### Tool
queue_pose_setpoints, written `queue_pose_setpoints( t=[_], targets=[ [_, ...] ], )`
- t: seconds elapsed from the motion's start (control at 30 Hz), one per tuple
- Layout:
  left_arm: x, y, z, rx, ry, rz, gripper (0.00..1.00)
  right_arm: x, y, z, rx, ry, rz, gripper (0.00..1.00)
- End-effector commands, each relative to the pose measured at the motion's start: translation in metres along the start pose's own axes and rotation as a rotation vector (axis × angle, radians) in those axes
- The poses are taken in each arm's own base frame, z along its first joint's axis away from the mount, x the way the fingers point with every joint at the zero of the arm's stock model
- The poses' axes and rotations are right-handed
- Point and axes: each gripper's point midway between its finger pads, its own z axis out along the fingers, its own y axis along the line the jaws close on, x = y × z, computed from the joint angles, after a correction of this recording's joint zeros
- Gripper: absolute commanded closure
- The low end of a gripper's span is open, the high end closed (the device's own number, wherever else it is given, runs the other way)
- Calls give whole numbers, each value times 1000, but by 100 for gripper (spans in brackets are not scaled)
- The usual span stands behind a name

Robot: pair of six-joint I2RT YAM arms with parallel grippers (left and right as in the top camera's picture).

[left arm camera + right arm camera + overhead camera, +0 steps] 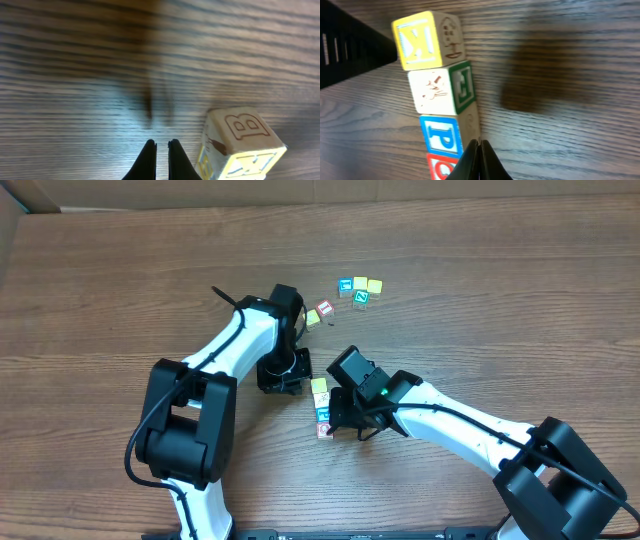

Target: Flip 4 blocks

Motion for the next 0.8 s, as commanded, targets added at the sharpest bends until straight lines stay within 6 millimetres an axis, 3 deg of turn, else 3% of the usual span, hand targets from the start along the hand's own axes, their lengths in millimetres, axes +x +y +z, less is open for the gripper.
queue_pose_setpoints(
  t=[0.0,0.23,0.5,0.77],
  targets=[
    [-10,12,-4,31,0,-74,96,-10,3,1,9,-51,-13,96],
    [-13,12,-8,110,21,-79,96,-21,-3,16,33,-92,-10,96],
    [-25,-4,-6,134,-42,-36,96,-37,-11,13,33,-121,28,96],
    [-28,-10,-6,141,-57,-46,96,-34,3,13,-36,-93,21,96]
  ],
)
